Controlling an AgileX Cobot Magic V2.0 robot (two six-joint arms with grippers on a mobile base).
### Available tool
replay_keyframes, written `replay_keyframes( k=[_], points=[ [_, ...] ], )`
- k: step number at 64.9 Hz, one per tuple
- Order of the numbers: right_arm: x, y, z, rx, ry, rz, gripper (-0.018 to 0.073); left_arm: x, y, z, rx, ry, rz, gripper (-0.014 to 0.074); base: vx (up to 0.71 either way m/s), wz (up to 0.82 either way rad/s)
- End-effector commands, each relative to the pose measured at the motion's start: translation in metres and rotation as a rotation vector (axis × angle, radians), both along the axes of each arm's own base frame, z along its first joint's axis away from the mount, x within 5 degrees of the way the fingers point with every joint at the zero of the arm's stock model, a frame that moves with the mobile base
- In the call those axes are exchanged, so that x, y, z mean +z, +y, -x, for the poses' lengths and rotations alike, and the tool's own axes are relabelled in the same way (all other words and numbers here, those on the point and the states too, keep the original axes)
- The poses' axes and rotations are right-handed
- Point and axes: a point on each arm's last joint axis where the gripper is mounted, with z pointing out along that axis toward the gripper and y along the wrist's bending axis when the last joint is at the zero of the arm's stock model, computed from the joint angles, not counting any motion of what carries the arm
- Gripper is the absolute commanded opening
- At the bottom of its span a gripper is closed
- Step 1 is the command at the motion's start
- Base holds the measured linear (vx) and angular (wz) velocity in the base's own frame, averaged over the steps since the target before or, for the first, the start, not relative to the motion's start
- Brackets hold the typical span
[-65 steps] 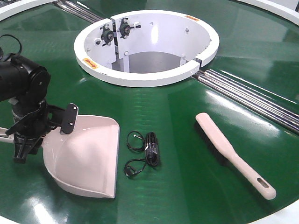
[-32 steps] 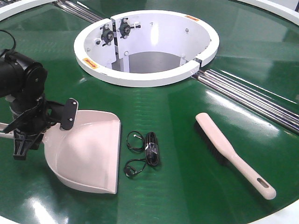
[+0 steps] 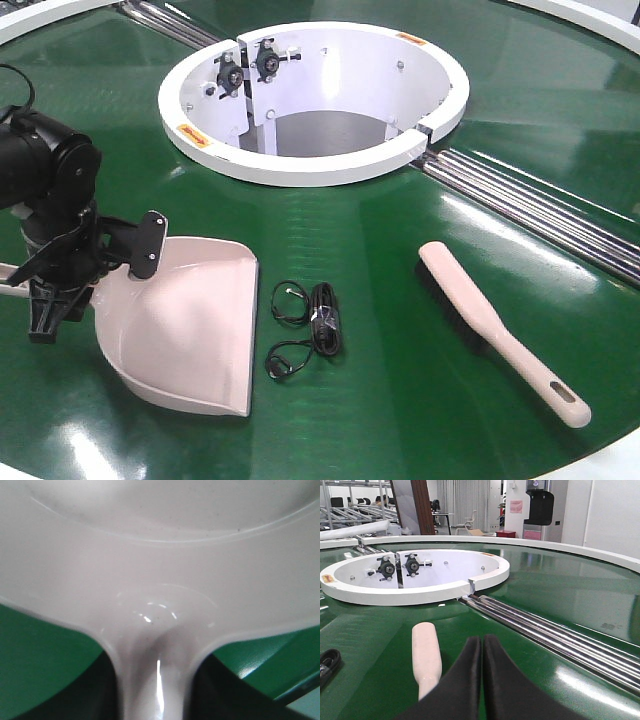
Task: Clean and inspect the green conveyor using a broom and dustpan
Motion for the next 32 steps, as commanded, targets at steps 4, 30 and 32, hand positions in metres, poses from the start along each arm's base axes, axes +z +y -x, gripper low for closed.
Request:
replay_keyframes(
  k=[4, 30, 32],
  points=[
    [0.0059, 0.0000, 0.0009, -0.002, -0.079, 0.007, -0.0008, 0.0267, -0.0010, 0.0026, 0.001, -0.084, 0.020, -0.0006, 0.00, 0.00],
    [0.0059, 0.0000, 0.0009, -0.002, -0.079, 0.007, -0.0008, 0.0267, -0.0010, 0.0026, 0.001, -0.084, 0.020, -0.0006, 0.00, 0.00],
    [0.0059, 0.0000, 0.0009, -0.002, -0.079, 0.007, -0.0008, 0.0267, -0.0010, 0.0026, 0.001, -0.084, 0.020, -0.0006, 0.00, 0.00]
  ],
)
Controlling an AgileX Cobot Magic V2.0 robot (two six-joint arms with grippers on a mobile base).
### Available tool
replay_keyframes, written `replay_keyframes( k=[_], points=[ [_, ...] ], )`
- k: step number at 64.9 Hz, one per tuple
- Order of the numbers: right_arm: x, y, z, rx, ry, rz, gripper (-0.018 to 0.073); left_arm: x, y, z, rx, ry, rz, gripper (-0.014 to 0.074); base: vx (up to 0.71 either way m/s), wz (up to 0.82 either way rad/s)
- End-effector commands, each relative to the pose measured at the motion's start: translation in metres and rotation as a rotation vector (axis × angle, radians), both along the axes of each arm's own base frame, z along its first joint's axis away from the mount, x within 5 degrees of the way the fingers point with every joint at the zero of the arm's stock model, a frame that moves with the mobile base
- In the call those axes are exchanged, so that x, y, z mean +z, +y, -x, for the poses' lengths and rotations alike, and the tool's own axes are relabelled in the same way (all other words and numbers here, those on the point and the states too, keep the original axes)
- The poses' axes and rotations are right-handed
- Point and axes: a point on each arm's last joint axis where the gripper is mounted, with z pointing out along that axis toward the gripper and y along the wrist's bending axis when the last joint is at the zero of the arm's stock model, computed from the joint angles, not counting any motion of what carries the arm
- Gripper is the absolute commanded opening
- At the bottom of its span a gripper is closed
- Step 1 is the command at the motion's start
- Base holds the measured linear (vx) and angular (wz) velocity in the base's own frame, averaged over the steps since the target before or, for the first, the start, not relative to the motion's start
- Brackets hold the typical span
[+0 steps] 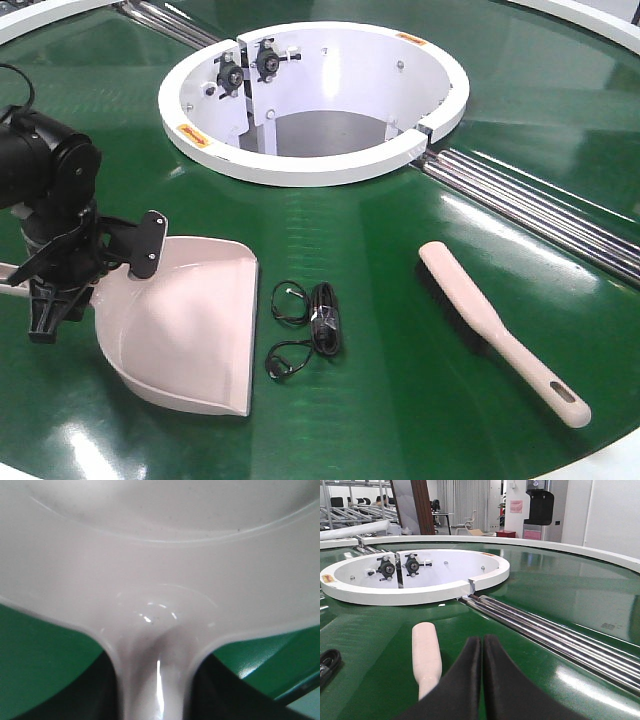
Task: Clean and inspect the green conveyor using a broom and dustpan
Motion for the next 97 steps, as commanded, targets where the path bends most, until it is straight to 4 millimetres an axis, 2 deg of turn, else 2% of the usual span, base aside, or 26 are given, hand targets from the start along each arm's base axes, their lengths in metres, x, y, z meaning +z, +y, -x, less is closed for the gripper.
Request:
replay_keyframes(
  k=[1, 77, 84, 97],
  points=[
    [0.006, 0.000, 0.001, -0.002, -0.079, 0.007, -0.0008, 0.027, -0.001, 0.003, 0.001, -0.084, 0.020, -0.0006, 0.00, 0.00],
    [0.011, 0.000, 0.001, 0.001, -0.124, -0.004, -0.0008, 0.027, -0.001, 0.003, 0.001, -0.084, 0.020, -0.0006, 0.00, 0.00],
    [0.022, 0.000, 0.003, 0.003, -0.177, 0.002, -0.0008, 0.027, -0.001, 0.003, 0.001, -0.084, 0.020, -0.0006, 0.00, 0.00],
    [0.059, 0.000, 0.005, -0.005, -0.187, 0.025, -0.0008, 0.027, -0.001, 0.003, 0.001, -0.085, 0.021, -0.0006, 0.00, 0.00]
  ],
)
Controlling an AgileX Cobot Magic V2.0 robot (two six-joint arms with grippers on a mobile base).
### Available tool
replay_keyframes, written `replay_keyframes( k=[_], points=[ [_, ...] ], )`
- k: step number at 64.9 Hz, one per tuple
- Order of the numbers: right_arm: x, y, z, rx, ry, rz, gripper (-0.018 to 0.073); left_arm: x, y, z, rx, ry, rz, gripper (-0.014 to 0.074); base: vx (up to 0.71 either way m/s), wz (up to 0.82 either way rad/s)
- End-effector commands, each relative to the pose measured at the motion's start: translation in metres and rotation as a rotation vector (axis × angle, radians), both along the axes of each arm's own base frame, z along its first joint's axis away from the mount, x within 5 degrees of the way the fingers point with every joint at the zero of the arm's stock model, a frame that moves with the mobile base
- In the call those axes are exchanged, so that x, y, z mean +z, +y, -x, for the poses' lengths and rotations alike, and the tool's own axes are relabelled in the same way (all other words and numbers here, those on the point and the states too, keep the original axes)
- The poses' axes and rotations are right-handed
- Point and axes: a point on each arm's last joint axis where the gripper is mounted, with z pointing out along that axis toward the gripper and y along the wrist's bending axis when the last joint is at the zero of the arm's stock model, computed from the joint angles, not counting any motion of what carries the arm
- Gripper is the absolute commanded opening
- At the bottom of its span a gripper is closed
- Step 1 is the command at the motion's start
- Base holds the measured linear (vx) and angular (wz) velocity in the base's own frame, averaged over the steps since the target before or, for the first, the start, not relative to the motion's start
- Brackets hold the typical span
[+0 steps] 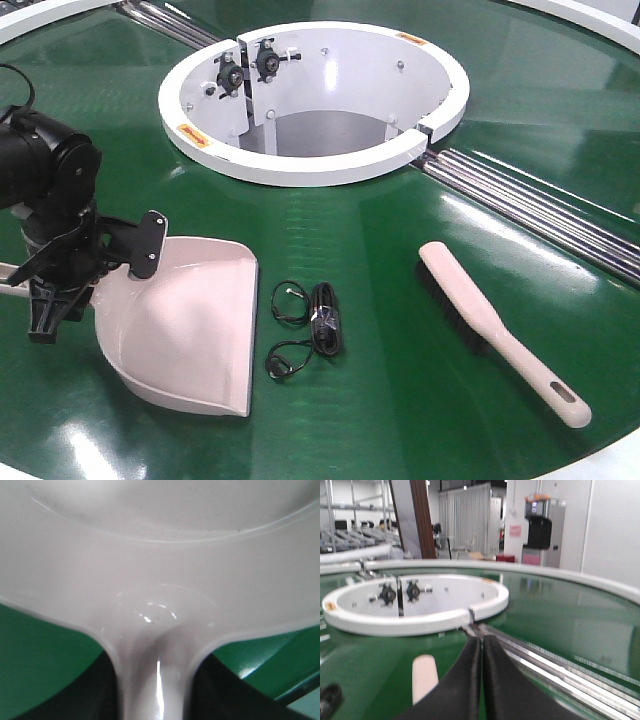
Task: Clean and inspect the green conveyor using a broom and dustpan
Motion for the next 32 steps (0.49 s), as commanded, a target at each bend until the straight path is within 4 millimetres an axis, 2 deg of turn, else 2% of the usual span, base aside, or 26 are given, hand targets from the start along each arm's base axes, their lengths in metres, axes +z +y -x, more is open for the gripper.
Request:
replay_keyframes(
  k=[1, 16, 23, 32],
  points=[
    [0.038, 0.000, 0.002, -0.008, -0.095, 0.020, -0.0008, 0.027, -0.001, 0.003, 0.001, -0.085, 0.021, -0.0006, 0.00, 0.00],
    [0.075, -0.001, -0.018, -0.019, 0.114, 0.030, -0.0008, 0.027, -0.001, 0.003, 0.001, -0.085, 0.021, -0.0006, 0.00, 0.00],
    [0.080, 0.000, -0.034, -0.021, 0.221, 0.023, -0.0008, 0.027, -0.001, 0.003, 0.001, -0.085, 0.021, -0.0006, 0.00, 0.00],
    [0.076, 0.001, -0.053, -0.019, 0.292, 0.029, -0.0008, 0.027, -0.001, 0.002, -0.001, -0.092, 0.024, -0.0006, 0.00, 0.00]
  ],
)
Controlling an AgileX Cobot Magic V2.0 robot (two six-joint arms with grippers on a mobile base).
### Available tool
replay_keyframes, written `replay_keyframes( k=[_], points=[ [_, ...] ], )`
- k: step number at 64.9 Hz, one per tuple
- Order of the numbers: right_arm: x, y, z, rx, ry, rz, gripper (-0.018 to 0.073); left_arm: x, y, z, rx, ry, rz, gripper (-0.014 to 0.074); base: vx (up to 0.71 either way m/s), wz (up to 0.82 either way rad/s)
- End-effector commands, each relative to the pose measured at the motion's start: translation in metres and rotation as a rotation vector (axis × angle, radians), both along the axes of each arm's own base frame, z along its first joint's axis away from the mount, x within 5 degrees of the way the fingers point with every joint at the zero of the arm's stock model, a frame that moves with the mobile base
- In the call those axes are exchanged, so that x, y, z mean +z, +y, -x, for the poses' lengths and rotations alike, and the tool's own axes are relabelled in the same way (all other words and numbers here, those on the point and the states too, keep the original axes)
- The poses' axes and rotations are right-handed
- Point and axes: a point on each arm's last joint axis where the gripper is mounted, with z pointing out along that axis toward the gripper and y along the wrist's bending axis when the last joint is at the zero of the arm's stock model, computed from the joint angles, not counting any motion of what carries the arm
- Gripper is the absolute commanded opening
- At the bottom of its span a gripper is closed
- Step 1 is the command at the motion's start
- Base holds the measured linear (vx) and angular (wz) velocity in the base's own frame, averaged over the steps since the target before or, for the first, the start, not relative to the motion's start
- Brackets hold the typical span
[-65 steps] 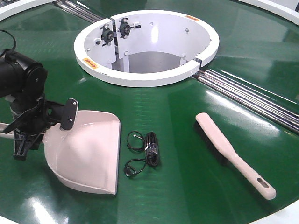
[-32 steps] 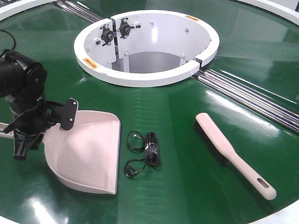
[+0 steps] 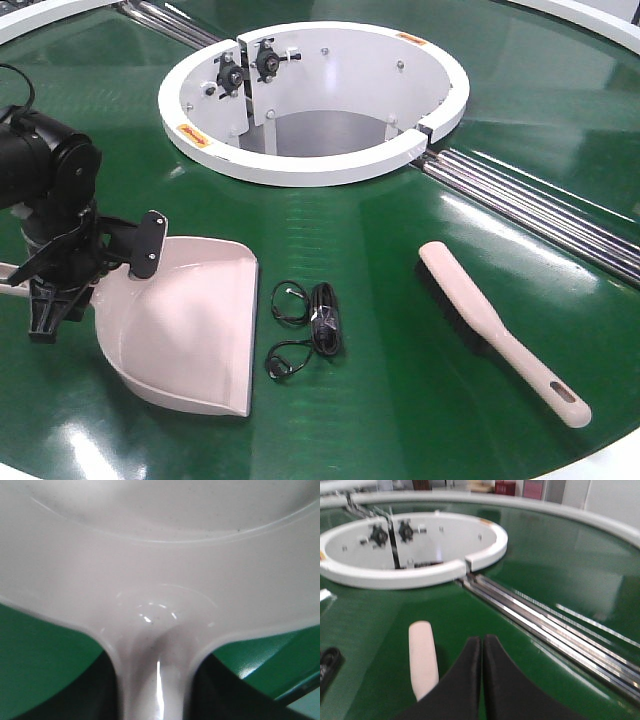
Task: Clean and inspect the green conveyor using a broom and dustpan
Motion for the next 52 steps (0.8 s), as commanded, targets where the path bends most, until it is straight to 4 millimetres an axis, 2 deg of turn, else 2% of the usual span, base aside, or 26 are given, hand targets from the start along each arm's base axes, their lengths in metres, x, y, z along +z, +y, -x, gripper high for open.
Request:
replay_keyframes(
  k=[1, 9, 22, 36, 52],
  points=[
    [0.013, 0.000, -0.013, -0.001, -0.045, 0.005, -0.0008, 0.027, -0.001, 0.001, -0.002, -0.096, 0.024, -0.0006, 0.00, 0.00],
    [0.008, 0.001, -0.020, -0.002, -0.005, 0.000, -0.0008, 0.027, -0.002, 0.001, -0.005, -0.105, 0.028, -0.0006, 0.00, 0.00],
    [0.007, 0.001, -0.021, -0.003, 0.002, -0.004, -0.0007, 0.027, -0.002, 0.001, -0.004, -0.105, 0.032, -0.0006, 0.00, 0.00],
    [-0.001, 0.000, -0.023, -0.006, 0.116, 0.024, -0.0001, 0.027, -0.003, 0.001, 0.000, -0.104, 0.044, -0.0006, 0.00, 0.00],
    [0.009, 0.005, -0.041, 0.032, 0.306, 0.065, 0.0039, 0.026, -0.007, 0.000, 0.027, -0.121, 0.096, -0.0006, 0.00, 0.00]
  ],
)
